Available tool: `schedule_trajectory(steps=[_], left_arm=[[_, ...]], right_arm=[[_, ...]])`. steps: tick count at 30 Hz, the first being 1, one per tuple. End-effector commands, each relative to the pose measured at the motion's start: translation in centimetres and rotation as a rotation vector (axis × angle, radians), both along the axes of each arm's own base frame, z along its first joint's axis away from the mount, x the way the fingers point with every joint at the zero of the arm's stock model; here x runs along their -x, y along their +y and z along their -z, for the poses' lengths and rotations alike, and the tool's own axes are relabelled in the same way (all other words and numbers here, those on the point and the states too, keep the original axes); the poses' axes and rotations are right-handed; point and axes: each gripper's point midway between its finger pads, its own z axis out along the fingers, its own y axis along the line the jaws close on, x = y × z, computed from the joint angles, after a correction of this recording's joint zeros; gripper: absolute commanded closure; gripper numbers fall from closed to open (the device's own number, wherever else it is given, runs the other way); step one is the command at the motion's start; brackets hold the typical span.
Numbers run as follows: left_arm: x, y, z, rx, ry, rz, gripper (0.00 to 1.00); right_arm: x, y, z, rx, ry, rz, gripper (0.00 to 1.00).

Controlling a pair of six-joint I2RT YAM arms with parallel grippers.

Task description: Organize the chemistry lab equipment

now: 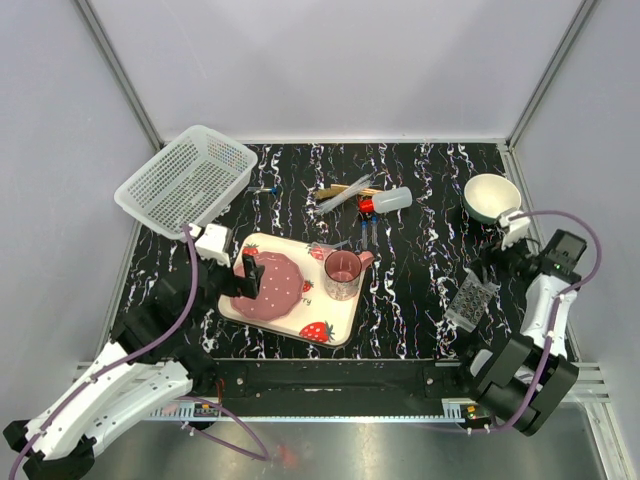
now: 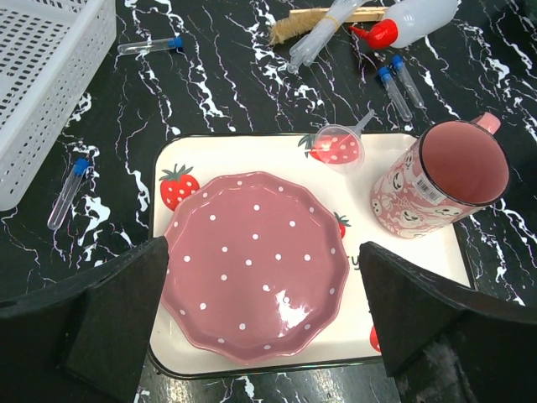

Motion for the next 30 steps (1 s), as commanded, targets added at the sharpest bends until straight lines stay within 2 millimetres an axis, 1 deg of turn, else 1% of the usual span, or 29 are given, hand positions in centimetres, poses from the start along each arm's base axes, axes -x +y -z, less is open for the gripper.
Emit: schedule_trajectory(steps=[1,2,3,4,5,7,8,10,11,12,13,14,16,17,18,19,20,21,22,23,24,25,26,27,28,30], left_arm=[[-0.8,0.3,-0.2,0.005,0.004,-0.056,0.01],[-0.9,0.4,-0.3,0.009,0.01,-0.065,0.01],[-0.9,0.2,0.4,0.0,0.048,-0.065,0.01],[-0.9,0.1,0.5,-0.001,0.069,-0.067,0.01],[-1.2,-0.2,0.5,0.001,0.102,-0.071,0.01],[-1.3,-0.1,1.2,-0.022,0.158,-0.08,0.01],[-1.8,-0.1,1.4,-0.032,0.191,-0.088,0.01],[-2.2,0.3,2.2,-0.057,0.248,-0.102,0.01],[-3.0,0.7,2.7,-0.067,0.295,-0.118,0.01],[-3.3,1.1,3.3,-0.076,0.334,-0.137,0.01],[-3.7,1.5,3.6,-0.08,0.365,-0.151,0.01],[-4.7,2.1,4.1,-0.089,0.413,-0.167,0.01],[-5.6,3.1,4.8,-0.121,0.454,-0.198,0.01],[-6.6,4.1,5.4,-0.16,0.48,-0.232,0.01],[-7.1,4.7,5.7,-0.185,0.489,-0.251,0.01],[-7.9,5.4,5.6,-0.215,0.486,-0.28,0.02],[-8.5,6.8,6.8,-0.312,0.522,-0.331,0.04],[-8.9,7.4,7.2,-0.35,0.535,-0.352,0.08],[-9.5,7.7,7.1,-0.375,0.537,-0.366,0.1],[-10.1,7.8,8.1,-0.411,0.561,-0.366,0.13],[-10.5,7.9,8.4,-0.427,0.564,-0.371,0.18],[-11.1,8.2,9.2,-0.461,0.583,-0.38,0.2],[-11.6,8.3,9.5,-0.466,0.585,-0.386,0.24],[-12.1,8.4,9.8,-0.475,0.587,-0.388,0.3],[-12.5,8.7,10.6,-0.496,0.604,-0.385,0.34],[-13.5,9.0,11.0,-0.505,0.598,-0.402,0.39]], right_arm=[[-0.9,1.0,-6.1,-0.057,-0.085,-0.034,0.21],[-0.8,1.3,-7.2,-0.077,-0.08,-0.042,0.21],[-0.7,1.9,-7.8,-0.114,-0.079,-0.059,0.21],[-0.4,2.4,-8.6,-0.147,-0.065,-0.065,0.2],[-0.1,2.9,-8.9,-0.176,-0.053,-0.074,0.2],[0.7,4.3,-9.7,-0.251,-0.033,-0.11,0.2],[0.9,4.8,-9.9,-0.273,-0.029,-0.122,0.19],[1.5,5.9,-10.2,-0.33,-0.018,-0.142,0.2],[1.7,6.3,-10.4,-0.349,-0.022,-0.154,0.2],[1.9,6.6,-10.5,-0.358,-0.024,-0.157,0.2],[2.0,6.8,-10.2,-0.371,-0.024,-0.158,0.2],[2.0,7.0,-10.2,-0.38,-0.03,-0.158,0.2],[2.0,7.0,-10.5,-0.375,-0.046,-0.152,0.2],[2.0,7.0,-10.7,-0.371,-0.05,-0.151,0.2],[2.0,7.0,-11.0,-0.369,-0.059,-0.15,0.2],[1.9,7.0,-11.0,-0.371,-0.064,-0.151,0.19],[2.0,7.2,-11.1,-0.383,-0.067,-0.156,0.2],[2.0,7.2,-11.2,-0.388,-0.067,-0.158,0.2],[2.0,7.3,-11.0,-0.392,-0.064,-0.158,0.2],[2.0,7.2,-10.9,-0.388,-0.062,-0.157,0.2],[2.0,7.2,-10.9,-0.387,-0.061,-0.156,0.2],[2.0,7.2,-10.8,-0.382,-0.061,-0.156,0.19],[2.0,7.1,-10.7,-0.382,-0.059,-0.155,0.2],[2.0,7.2,-10.6,-0.381,-0.058,-0.155,0.2],[2.1,7.2,-10.6,-0.382,-0.057,-0.156,0.2],[2.2,7.3,-10.7,-0.38,-0.061,-0.166,0.2]])
